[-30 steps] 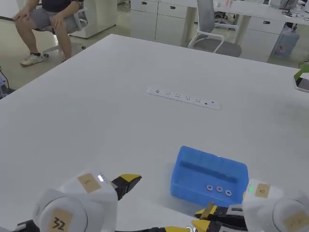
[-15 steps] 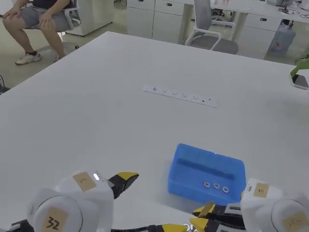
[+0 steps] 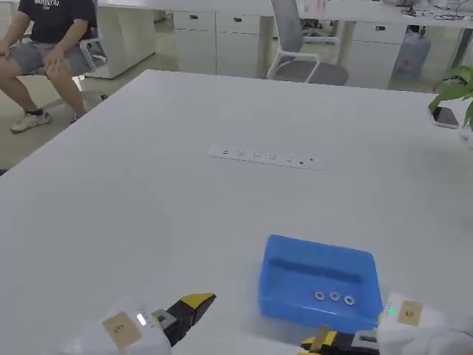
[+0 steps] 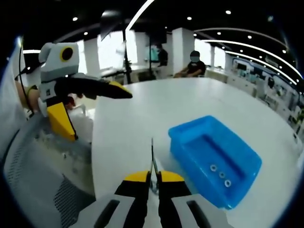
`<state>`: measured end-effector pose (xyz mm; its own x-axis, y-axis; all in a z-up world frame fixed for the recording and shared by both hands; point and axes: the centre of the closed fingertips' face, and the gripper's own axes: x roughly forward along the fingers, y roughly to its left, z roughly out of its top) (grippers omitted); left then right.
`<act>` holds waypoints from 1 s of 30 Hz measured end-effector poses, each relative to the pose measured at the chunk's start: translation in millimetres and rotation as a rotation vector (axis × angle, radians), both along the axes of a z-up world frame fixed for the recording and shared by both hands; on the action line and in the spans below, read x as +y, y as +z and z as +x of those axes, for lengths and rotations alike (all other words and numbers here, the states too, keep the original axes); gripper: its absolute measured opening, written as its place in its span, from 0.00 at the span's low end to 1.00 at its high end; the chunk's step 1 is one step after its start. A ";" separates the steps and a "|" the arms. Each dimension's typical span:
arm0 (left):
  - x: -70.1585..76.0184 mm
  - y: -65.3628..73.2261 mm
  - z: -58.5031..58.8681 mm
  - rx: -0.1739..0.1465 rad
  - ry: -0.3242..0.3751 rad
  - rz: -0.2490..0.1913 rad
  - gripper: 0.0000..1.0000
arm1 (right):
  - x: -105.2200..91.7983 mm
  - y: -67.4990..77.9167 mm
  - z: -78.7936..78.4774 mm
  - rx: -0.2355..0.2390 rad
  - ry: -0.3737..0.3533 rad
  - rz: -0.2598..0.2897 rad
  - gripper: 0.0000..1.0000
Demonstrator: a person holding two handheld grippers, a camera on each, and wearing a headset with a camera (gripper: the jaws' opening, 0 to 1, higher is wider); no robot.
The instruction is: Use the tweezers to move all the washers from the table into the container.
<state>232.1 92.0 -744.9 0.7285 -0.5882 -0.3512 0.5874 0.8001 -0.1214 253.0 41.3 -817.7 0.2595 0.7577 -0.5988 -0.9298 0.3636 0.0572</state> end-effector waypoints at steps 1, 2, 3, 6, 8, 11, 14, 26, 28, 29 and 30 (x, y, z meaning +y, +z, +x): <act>-1.7 -2.1 -0.9 0.010 -0.009 0.004 0.75 | -0.1 0.1 0.2 0.000 -0.005 0.002 0.03; -3.2 -3.1 -1.6 0.015 -0.015 0.008 0.75 | -0.4 0.2 0.7 0.001 -0.013 0.005 0.03; -4.8 -4.3 -2.2 0.015 -0.021 0.021 0.74 | -0.5 0.2 0.9 0.002 -0.021 0.009 0.03; -6.1 -5.9 -3.2 0.017 -0.030 0.038 0.74 | -1.4 0.9 1.1 0.001 -0.042 0.015 0.03; -4.0 -5.8 -2.5 0.011 -0.022 0.049 0.74 | -0.5 3.9 0.5 0.012 -0.052 0.041 0.03; -0.3 -4.8 -1.1 0.013 -0.001 0.037 0.74 | -0.9 8.6 1.6 0.011 -0.056 0.054 0.03; 2.3 -4.0 -0.1 0.013 0.011 0.025 0.74 | -2.4 14.9 5.1 0.005 -0.069 0.066 0.03; -2.1 -3.7 -2.2 0.018 -0.009 0.033 0.73 | -4.4 51.5 17.5 -0.040 -0.109 0.113 0.03; -1.6 -3.7 -2.0 0.016 -0.010 0.035 0.72 | -4.4 55.8 19.8 -0.049 -0.112 0.113 0.03; -1.8 -3.7 -2.2 0.017 -0.010 0.033 0.72 | -4.1 57.5 20.8 -0.052 -0.113 0.114 0.03; -1.5 -3.8 -2.0 0.018 -0.011 0.032 0.72 | -3.9 60.1 22.3 -0.051 -0.116 0.117 0.03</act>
<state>230.0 90.5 -748.7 0.7159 -0.5842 -0.3825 0.5939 0.7975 -0.1065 275.3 37.5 -757.7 0.3768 0.7847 -0.4921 -0.8848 0.4622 0.0595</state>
